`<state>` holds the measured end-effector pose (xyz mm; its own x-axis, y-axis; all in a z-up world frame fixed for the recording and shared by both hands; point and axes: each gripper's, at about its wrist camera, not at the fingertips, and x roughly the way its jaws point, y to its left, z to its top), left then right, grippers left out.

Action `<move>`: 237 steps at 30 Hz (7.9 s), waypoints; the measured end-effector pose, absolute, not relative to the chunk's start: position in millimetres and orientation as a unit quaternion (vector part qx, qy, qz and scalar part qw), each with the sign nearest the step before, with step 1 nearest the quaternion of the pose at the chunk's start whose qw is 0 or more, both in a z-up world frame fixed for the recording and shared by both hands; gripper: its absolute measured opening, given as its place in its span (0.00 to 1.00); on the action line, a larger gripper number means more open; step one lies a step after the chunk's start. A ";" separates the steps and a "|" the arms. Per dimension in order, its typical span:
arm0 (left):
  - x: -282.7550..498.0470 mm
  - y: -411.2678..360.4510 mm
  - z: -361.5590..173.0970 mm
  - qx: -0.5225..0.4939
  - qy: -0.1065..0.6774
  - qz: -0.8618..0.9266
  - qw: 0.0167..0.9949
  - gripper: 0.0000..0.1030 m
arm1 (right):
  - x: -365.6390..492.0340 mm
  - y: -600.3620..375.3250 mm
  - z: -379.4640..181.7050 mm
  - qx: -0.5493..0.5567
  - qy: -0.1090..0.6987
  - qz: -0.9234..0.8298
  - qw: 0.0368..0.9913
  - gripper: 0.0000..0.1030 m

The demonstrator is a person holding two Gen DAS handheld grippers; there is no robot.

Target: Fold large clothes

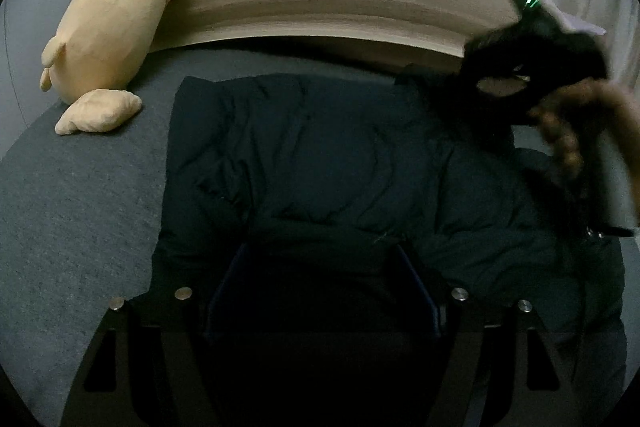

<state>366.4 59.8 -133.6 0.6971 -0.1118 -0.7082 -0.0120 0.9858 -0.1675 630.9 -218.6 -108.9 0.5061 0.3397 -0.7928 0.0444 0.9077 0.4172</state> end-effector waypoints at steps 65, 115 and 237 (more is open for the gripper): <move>153.4 173.9 -105.4 -0.224 0.339 -0.045 0.913 0.78 | 600.3 -230.3 -130.7 0.094 0.521 -0.103 0.842 0.82; 22.2 192.4 -73.0 -0.188 0.396 0.012 0.899 0.79 | 157.6 -326.1 -0.5 0.181 0.418 -0.023 0.890 1.00; -65.5 168.8 -74.5 -0.120 0.505 -0.093 0.850 0.10 | -89.6 -314.9 -112.8 0.315 0.492 0.122 0.802 0.13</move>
<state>-65.5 168.8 -74.5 0.4725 -0.2789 -0.8361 0.0373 0.9541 -0.2972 -89.6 -314.9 -112.8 0.4857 0.5062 -0.7127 0.1137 0.7718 0.6256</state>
